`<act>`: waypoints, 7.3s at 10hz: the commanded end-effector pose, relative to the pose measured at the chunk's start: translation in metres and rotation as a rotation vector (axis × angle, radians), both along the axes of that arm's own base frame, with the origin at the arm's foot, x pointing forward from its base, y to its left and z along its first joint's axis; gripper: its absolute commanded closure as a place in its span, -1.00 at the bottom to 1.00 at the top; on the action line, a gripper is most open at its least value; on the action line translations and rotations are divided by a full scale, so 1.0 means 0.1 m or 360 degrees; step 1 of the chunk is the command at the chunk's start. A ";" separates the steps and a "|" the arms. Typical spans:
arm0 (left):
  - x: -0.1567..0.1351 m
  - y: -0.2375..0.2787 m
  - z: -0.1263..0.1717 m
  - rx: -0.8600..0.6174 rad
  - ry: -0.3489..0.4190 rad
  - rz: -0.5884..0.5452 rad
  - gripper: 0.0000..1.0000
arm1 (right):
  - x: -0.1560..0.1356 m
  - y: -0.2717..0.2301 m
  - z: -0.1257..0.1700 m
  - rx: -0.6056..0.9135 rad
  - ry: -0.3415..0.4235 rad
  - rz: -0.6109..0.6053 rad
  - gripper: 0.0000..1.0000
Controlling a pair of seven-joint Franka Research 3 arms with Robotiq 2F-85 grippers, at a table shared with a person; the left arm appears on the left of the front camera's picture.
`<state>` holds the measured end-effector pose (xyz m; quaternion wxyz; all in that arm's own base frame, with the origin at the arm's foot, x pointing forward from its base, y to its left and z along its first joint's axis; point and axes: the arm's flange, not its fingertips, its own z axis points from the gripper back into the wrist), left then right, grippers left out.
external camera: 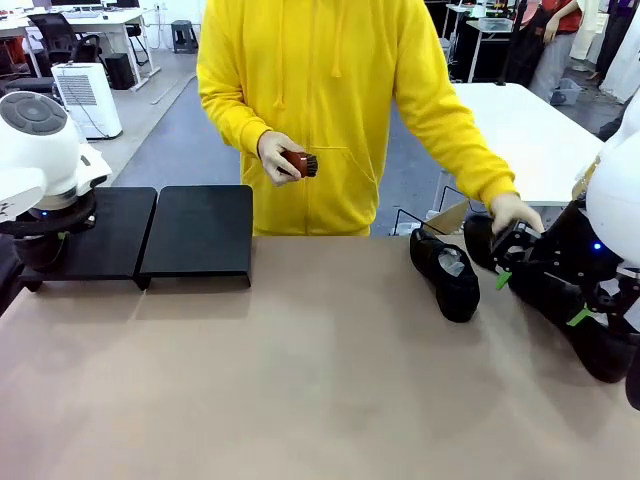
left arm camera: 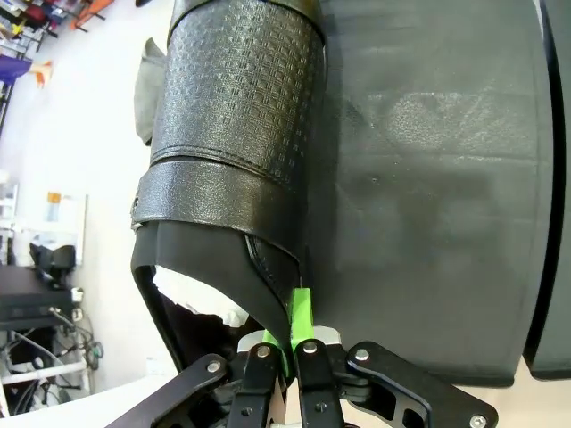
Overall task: Organize the shoes by placing them on the stand.
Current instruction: Place the Shoe from the middle of the table onto the Shoes Stand, then pick up one Shoe and place it in the middle of the table.
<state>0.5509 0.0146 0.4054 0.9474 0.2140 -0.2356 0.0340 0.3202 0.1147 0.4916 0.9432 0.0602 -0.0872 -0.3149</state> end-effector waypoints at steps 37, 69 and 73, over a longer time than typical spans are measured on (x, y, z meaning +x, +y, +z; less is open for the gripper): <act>-1.23 -1.39 0.48 -0.0694 0.0346 -0.0599 0.12 | -0.01 0.01 -0.05 0.0027 -0.0026 0.0004 -1.00; -2.19 -2.19 0.47 -0.1139 0.0651 -0.0404 -1.00 | 1.91 0.48 -0.52 -0.0042 0.0091 0.0931 -1.00; -2.19 -2.19 0.47 -0.1139 0.0651 -0.0404 -1.00 | 2.22 0.59 -0.93 -0.0083 0.0107 0.0956 -1.00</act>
